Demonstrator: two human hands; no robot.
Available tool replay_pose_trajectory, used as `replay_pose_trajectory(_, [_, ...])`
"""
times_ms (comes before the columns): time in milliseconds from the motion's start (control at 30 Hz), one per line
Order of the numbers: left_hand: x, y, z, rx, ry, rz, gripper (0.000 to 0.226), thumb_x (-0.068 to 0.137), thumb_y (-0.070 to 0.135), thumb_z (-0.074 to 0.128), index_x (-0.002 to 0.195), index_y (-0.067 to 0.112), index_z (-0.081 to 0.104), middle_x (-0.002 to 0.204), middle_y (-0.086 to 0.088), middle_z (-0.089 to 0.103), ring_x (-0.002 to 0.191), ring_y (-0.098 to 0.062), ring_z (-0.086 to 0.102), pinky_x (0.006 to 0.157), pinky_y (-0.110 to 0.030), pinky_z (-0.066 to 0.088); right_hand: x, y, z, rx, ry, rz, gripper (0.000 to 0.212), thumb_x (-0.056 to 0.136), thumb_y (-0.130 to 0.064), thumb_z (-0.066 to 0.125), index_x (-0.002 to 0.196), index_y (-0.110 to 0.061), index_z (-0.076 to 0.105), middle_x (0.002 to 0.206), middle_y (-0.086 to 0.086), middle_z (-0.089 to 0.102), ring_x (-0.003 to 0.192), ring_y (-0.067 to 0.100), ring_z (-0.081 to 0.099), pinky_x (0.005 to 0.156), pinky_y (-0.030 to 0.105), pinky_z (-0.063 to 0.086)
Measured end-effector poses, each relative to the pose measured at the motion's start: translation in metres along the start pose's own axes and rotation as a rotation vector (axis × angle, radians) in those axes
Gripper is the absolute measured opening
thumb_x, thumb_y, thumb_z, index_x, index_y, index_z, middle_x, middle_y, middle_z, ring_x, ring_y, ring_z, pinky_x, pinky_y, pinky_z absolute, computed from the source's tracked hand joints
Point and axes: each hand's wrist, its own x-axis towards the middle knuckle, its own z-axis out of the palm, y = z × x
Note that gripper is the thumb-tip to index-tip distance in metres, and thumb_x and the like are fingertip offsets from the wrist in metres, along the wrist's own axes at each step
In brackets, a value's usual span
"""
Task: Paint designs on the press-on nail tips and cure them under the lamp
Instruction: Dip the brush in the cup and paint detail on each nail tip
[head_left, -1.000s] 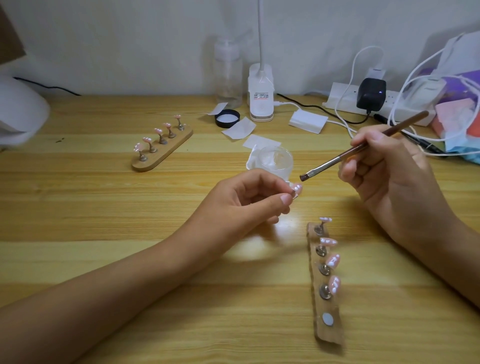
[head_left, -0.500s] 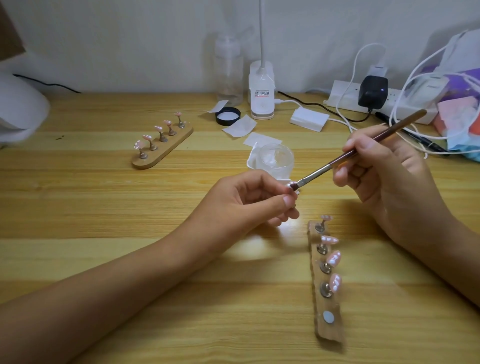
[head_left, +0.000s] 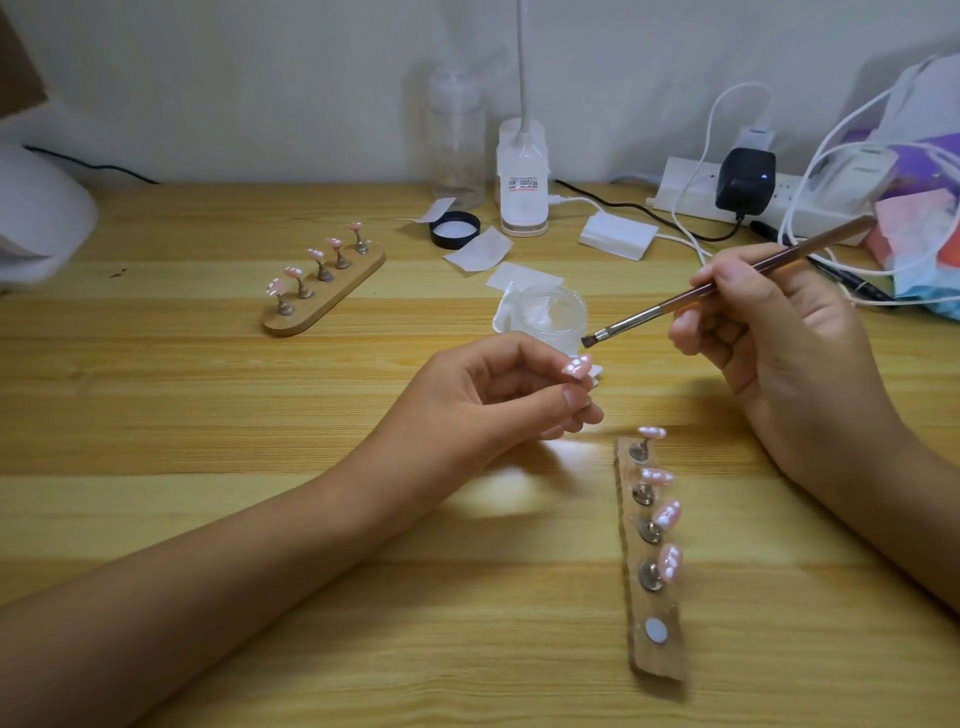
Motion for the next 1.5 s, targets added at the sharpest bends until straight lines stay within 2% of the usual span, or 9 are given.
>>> replay_pose_trajectory(167, [-0.011,0.005,0.005,0.239,-0.008,0.189,0.012,0.085,0.024,0.073,0.086,0.030,0.062,0.085,0.000,0.075,0.076,-0.018,0.069,0.061,-0.020,0.048,0.002,0.000,-0.001,0.025,0.054,0.028,0.019,0.103,-0.013,0.044,0.090,-0.014,0.058,0.064,-0.004,0.066,0.063,0.007,0.062,0.067,0.020,0.052])
replay_pose_trajectory(300, [-0.029,0.004,0.017,0.562,-0.225,0.547,0.005,0.090,0.017,0.067,0.087,0.020,0.064,0.077,0.006,0.064,0.060,-0.009,0.054,0.051,-0.019,0.041,0.003,-0.001,-0.002,0.041,0.068,0.040,0.020,0.103,-0.013,0.045,0.089,-0.015,0.059,0.064,-0.005,0.066,0.063,0.006,0.061,0.066,0.019,0.052])
replay_pose_trajectory(433, [-0.036,-0.002,0.025,0.846,-0.375,0.635,0.011,0.088,0.023,0.073,0.082,0.014,0.074,0.062,0.007,0.044,0.057,-0.003,0.036,0.054,-0.015,0.032,0.002,-0.001,-0.002,0.037,0.062,0.051,0.019,0.103,-0.014,0.046,0.090,-0.015,0.060,0.065,-0.006,0.066,0.065,0.006,0.062,0.065,0.020,0.052])
replay_pose_trajectory(600, [-0.035,-0.006,0.021,0.969,-0.415,0.603,0.018,0.091,0.035,0.069,0.083,0.020,0.075,0.057,0.008,0.036,0.054,-0.008,0.033,0.046,-0.024,0.035,0.001,-0.003,0.000,0.010,0.067,0.053,0.019,0.103,-0.013,0.046,0.090,-0.015,0.059,0.065,-0.006,0.066,0.064,0.006,0.061,0.065,0.019,0.052])
replay_pose_trajectory(833, [-0.029,-0.003,0.008,1.051,-0.486,0.579,0.009,0.089,0.027,0.070,0.089,0.021,0.077,0.059,0.011,0.041,0.057,-0.003,0.032,0.051,-0.016,0.031,0.000,-0.004,0.001,-0.020,0.050,0.051,0.018,0.102,-0.014,0.047,0.090,-0.016,0.060,0.066,-0.006,0.067,0.065,0.007,0.062,0.066,0.019,0.052])
replay_pose_trajectory(1033, [-0.008,-0.007,-0.001,0.877,-0.098,0.265,0.004,0.086,0.022,0.070,0.083,0.023,0.067,0.052,0.013,0.046,0.047,-0.002,0.043,0.050,-0.014,0.031,0.000,-0.003,0.000,-0.036,0.069,0.051,0.018,0.102,-0.015,0.048,0.090,-0.017,0.061,0.067,-0.006,0.066,0.066,0.007,0.061,0.066,0.020,0.051])
replay_pose_trajectory(1233, [0.005,-0.009,0.006,0.693,-0.128,0.103,0.018,0.086,0.028,0.073,0.104,0.029,0.068,0.058,0.016,0.056,0.050,0.000,0.050,0.053,-0.014,0.038,0.000,-0.004,-0.001,-0.035,0.096,0.033,0.018,0.103,-0.015,0.046,0.093,-0.019,0.060,0.068,-0.008,0.065,0.069,0.006,0.060,0.068,0.022,0.049])
replay_pose_trajectory(1367, [0.009,-0.011,0.013,0.791,-0.086,0.093,0.012,0.084,0.036,0.073,0.095,0.034,0.070,0.057,0.018,0.056,0.053,0.000,0.050,0.056,-0.028,0.041,0.001,-0.003,0.000,-0.020,0.098,0.031,0.019,0.103,-0.014,0.047,0.092,-0.020,0.061,0.068,-0.008,0.065,0.069,0.006,0.059,0.068,0.021,0.049])
replay_pose_trajectory(1500, [0.008,-0.012,0.021,0.876,-0.032,0.089,0.007,0.083,0.041,0.072,0.086,0.035,0.069,0.058,0.021,0.057,0.055,0.002,0.051,0.056,-0.027,0.037,0.000,-0.002,0.000,-0.045,0.069,0.021,0.019,0.103,-0.015,0.047,0.092,-0.021,0.062,0.069,-0.007,0.065,0.070,0.006,0.060,0.067,0.021,0.050])
